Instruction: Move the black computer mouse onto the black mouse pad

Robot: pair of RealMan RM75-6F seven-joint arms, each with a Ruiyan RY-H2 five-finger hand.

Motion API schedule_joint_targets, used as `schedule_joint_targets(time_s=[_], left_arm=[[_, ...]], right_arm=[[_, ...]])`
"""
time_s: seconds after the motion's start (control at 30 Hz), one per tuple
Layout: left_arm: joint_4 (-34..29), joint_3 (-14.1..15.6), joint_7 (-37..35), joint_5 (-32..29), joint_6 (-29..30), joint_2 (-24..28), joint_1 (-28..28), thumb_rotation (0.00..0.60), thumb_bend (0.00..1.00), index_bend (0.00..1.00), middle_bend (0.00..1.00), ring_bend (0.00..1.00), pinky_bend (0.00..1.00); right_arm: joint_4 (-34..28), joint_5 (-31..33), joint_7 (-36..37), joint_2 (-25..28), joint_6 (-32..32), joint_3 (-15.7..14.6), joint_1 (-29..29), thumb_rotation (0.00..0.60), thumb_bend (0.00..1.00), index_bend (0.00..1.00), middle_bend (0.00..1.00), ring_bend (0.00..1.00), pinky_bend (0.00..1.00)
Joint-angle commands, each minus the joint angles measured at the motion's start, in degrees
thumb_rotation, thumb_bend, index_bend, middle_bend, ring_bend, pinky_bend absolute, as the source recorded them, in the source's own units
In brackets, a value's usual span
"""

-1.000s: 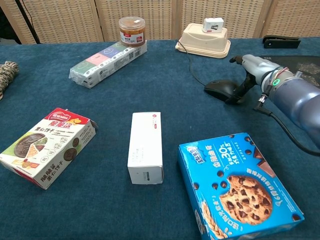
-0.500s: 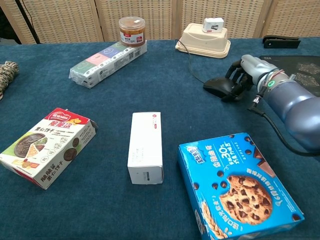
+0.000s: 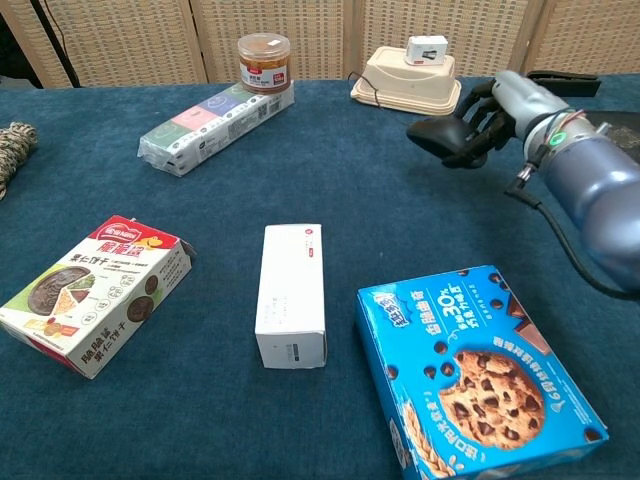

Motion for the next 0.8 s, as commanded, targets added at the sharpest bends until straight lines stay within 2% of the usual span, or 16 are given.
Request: schedule_joint_targets(time_s=[0.03,0.27,0.5,0.63,0.8], left_arm=[[-0.1,0.0,-0.1,0.0,0.0,0.0,0.0,0.6,0.03,0.0,0.0,0.0,0.0],[-0.2,0.2,-0.1,0.1,-0.5,0.1,0.0,0.6,0.03,0.0,0.0,0.0,0.0],[-0.4,0.2,0.2,0.0,-1.0,0.0,-0.1,0.6,0.03,0.0,0.0,0.0,0.0],[-0.4,0.2,0.6,-0.1,-1.2,-0.2,-0.1,0.6,0.03,0.0,0.0,0.0,0.0],[-0.4,0.2,1.0,-0.2,-1.5,-0.3,-0.2,0.6,0.03,0.0,0.0,0.0,0.0]], right_arm=[[-2.8,-0.1,-0.3,3.2,2.2,1.7,-1.1,0.6,0.51,0.49,0.49,0.4,0.42],[-2.8,4.4,-3.3,8.2,3.3,4.8,-2.5,0.6,0.54,0.49,0.49,0.4,0.42],[2.2,10.2,-5.3,10.5,1.1,6.3,-4.0,0.6,0.58,0.49,0.49,0.4,0.42],[3.2,11.1,-4.9,11.2,0.0,5.2,-5.7,0.6,0.58,0.49,0.49,0.4,0.42],[1.7,9.7,-5.5,12.0,-0.8,2.0,-7.5,0.6,0.59,0.49,0.49,0.4,0.42]])
